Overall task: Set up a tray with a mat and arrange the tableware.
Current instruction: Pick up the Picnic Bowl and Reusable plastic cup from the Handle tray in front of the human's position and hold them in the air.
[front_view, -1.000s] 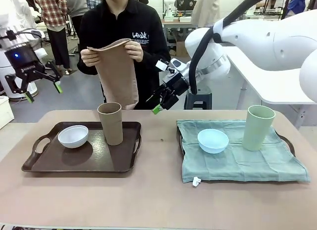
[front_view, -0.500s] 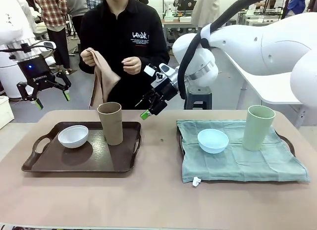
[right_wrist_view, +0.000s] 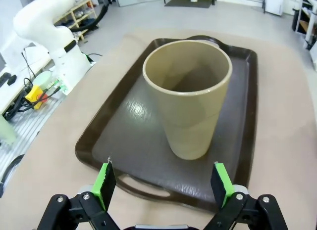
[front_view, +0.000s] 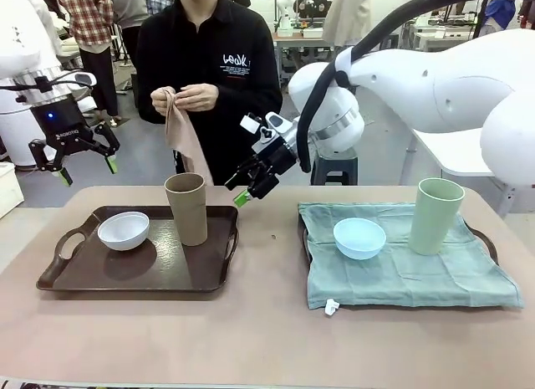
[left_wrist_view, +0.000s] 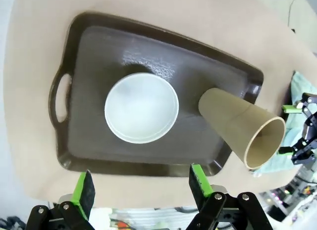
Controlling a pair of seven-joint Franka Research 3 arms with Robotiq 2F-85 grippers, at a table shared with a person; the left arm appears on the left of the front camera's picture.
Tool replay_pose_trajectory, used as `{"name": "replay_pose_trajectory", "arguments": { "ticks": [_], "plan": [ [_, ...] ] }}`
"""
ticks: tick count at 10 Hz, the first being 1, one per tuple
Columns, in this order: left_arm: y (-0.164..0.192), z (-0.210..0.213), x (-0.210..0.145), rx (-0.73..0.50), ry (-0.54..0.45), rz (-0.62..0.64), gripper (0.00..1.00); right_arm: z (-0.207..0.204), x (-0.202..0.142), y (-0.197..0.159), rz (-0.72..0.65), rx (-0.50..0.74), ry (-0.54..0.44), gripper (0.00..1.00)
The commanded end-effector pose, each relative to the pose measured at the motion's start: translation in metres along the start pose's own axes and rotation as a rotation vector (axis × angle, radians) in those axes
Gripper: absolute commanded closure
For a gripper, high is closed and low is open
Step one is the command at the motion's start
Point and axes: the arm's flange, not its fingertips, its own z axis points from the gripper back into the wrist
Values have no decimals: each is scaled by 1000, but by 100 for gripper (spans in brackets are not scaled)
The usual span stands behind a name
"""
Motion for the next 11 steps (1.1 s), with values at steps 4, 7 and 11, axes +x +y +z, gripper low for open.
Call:
{"name": "replay_pose_trajectory", "arguments": {
  "ticks": [4, 7, 11],
  "plan": [
    [7, -18, 10, 72, -64, -158, 0, -15, 3, -7, 16, 40, -24, 0],
    [9, -34, 13, 138, -187, -290, 0, -27, -1, -20, -38, 44, -56, 0],
    [9, -53, 22, 243, -325, -450, 0, -61, 3, -44, -86, 11, -70, 0]
  ]
}}
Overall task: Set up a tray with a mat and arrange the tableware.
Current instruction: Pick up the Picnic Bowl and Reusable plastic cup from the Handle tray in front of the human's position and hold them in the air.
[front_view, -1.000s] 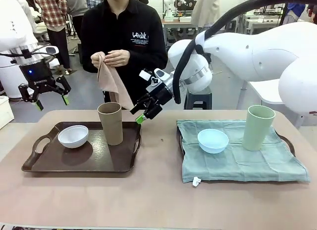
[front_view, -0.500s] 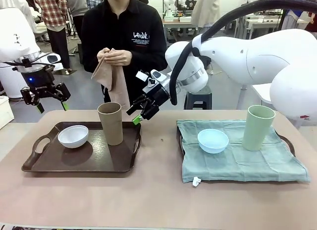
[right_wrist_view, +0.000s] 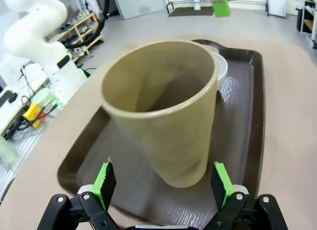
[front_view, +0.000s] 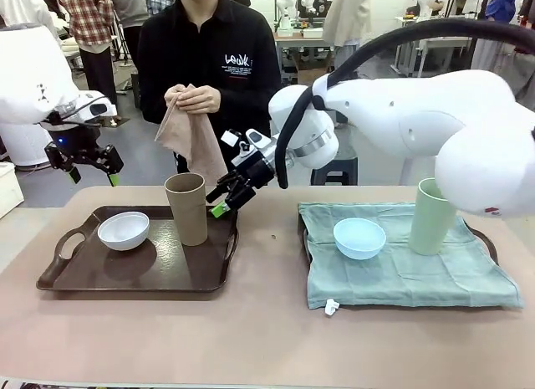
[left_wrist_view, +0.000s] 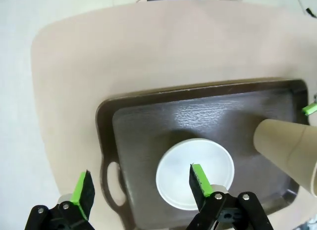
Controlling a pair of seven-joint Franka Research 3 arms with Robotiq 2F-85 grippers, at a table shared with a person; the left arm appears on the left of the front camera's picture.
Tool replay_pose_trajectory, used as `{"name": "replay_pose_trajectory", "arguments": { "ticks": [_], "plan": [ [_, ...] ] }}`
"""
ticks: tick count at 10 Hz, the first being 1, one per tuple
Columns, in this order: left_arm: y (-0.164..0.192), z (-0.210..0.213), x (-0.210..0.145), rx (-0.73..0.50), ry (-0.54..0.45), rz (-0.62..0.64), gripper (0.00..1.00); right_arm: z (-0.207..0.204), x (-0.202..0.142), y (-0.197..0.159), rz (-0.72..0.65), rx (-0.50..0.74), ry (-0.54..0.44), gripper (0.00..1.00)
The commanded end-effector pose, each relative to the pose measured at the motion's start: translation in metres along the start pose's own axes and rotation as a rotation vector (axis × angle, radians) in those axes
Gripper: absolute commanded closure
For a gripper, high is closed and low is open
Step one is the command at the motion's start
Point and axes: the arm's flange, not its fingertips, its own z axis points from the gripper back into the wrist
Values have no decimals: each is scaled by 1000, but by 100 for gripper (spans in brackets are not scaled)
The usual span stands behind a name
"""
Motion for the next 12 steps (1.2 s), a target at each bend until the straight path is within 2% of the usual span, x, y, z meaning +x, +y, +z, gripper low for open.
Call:
{"name": "replay_pose_trajectory", "arguments": {
  "ticks": [1, 5, 9, 12],
  "plan": [
    [4, -13, -7, 20, -22, -66, 0, -9, 12, -14, 0, -4, -5, 0],
    [17, -43, -1, -59, 125, -22, 0, -27, 14, -20, 18, 35, 16, 0],
    [2, -64, 0, -137, 224, -39, 0, -35, 16, -27, 31, 53, 18, 0],
    [-11, -75, 2, -148, 266, -60, 0, -42, 17, -30, 50, 75, 13, 0]
  ]
}}
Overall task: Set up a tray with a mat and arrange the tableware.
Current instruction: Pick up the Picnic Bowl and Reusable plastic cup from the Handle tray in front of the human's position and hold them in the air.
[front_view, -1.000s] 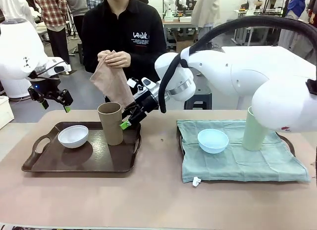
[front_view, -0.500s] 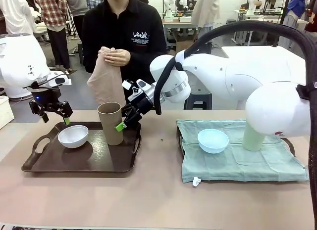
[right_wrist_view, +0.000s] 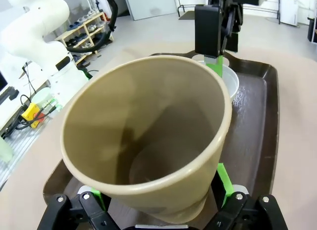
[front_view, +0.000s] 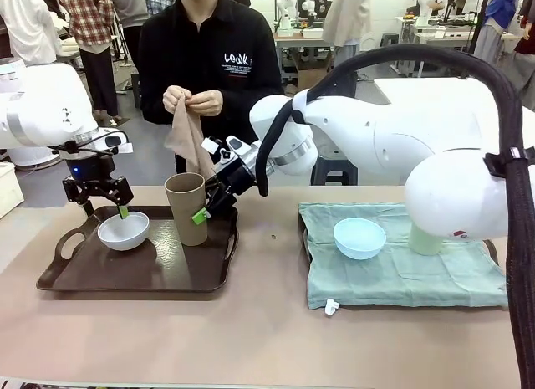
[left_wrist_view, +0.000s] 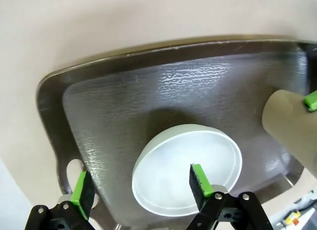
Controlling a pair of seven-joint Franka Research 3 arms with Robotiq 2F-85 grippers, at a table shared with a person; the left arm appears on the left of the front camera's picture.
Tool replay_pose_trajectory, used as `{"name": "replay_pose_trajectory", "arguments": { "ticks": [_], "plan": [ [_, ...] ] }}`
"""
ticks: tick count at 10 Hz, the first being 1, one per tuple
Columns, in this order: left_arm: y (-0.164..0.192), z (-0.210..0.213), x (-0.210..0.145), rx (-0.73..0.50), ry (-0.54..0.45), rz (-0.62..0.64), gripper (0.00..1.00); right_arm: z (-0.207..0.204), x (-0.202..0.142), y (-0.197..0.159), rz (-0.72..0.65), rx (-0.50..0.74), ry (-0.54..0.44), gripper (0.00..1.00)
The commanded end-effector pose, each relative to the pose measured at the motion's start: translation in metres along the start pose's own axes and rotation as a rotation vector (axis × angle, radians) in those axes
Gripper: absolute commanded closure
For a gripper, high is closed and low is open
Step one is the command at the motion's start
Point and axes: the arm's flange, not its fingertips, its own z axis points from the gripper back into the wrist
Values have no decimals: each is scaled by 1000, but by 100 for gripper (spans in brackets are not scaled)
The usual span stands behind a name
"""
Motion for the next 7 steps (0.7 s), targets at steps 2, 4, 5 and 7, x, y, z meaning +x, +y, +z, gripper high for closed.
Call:
{"name": "replay_pose_trajectory", "arguments": {
  "ticks": [2, 4, 5, 7],
  "plan": [
    [-5, -9, 10, -18, 64, -36, 0, -1, 8, -18, 7, 21, 19, 0],
    [-3, -18, 8, -19, 88, -34, 0, -2, 11, -18, 19, 21, 24, 0],
    [-1, -21, 7, -20, 95, -27, 0, -2, 11, -18, 42, 34, 29, 0],
    [0, -21, 3, -2, 90, -37, 54, -2, 11, -18, 72, 51, 47, 60]
  ]
}}
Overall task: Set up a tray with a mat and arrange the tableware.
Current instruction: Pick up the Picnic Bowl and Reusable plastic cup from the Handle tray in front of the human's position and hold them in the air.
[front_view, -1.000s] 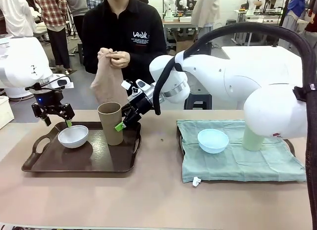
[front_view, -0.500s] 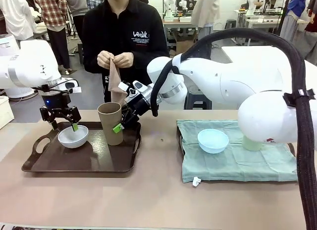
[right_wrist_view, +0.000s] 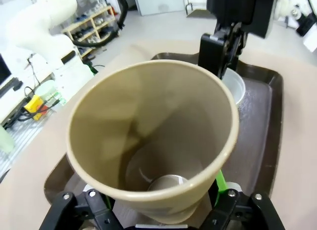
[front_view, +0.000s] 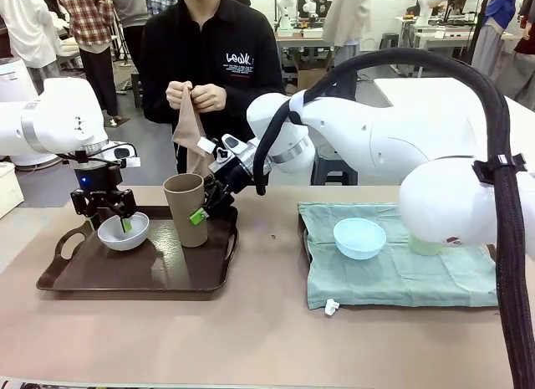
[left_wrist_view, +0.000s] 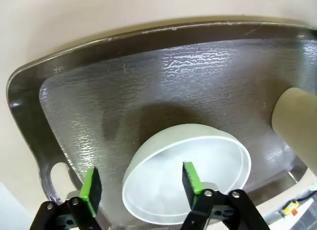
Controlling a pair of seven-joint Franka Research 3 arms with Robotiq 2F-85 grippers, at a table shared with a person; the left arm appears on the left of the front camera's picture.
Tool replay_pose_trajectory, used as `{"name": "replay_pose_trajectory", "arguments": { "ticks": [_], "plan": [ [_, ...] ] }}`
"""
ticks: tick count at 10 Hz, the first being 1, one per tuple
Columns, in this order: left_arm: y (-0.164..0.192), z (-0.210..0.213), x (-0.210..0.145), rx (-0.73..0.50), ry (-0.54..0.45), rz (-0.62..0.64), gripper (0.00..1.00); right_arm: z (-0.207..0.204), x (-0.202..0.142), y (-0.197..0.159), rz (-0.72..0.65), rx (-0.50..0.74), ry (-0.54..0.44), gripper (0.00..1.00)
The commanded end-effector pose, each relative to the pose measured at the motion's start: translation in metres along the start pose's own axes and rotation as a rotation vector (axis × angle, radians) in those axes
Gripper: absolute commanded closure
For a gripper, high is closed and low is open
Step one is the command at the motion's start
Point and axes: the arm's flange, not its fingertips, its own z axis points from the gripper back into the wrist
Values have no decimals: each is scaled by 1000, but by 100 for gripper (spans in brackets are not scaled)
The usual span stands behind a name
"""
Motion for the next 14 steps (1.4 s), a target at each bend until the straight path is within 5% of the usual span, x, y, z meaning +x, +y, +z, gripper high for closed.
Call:
{"name": "replay_pose_trajectory", "arguments": {
  "ticks": [1, 2, 3, 4, 5, 6, 7, 8, 9, 10, 14],
  "plan": [
    [4, 7, 0, 10, -1, -19, 64, -2, 2, -16, 25, 25, 27, 100],
    [3, 8, -1, 20, -2, -18, 100, -2, 3, -15, 28, 28, 34, 64],
    [5, 8, -1, 23, 1, -17, 100, -2, 2, -15, 32, 29, 36, 100],
    [5, 8, -1, 27, 4, -18, 100, -2, 1, -15, 31, 29, 38, 100],
    [4, 9, -1, 27, 7, -15, 90, -2, 1, -15, 33, 27, 39, 100],
    [4, 10, -1, 31, 8, -10, 99, -2, 0, -15, 34, 25, 39, 74],
    [5, 12, -2, 32, 6, -3, 100, -2, 0, -15, 35, 25, 41, 74],
    [6, 16, -3, 36, 3, 0, 100, -2, 1, -14, 35, 25, 44, 100],
    [6, 19, -4, 45, 4, 4, 100, -2, 1, -14, 33, 23, 48, 74],
    [6, 24, -4, 53, 2, 4, 100, -1, 1, -13, 30, 15, 52, 100],
    [12, 94, -29, 6, -69, 44, 100, 22, 53, 34, 94, -39, 30, 100]
  ]
}}
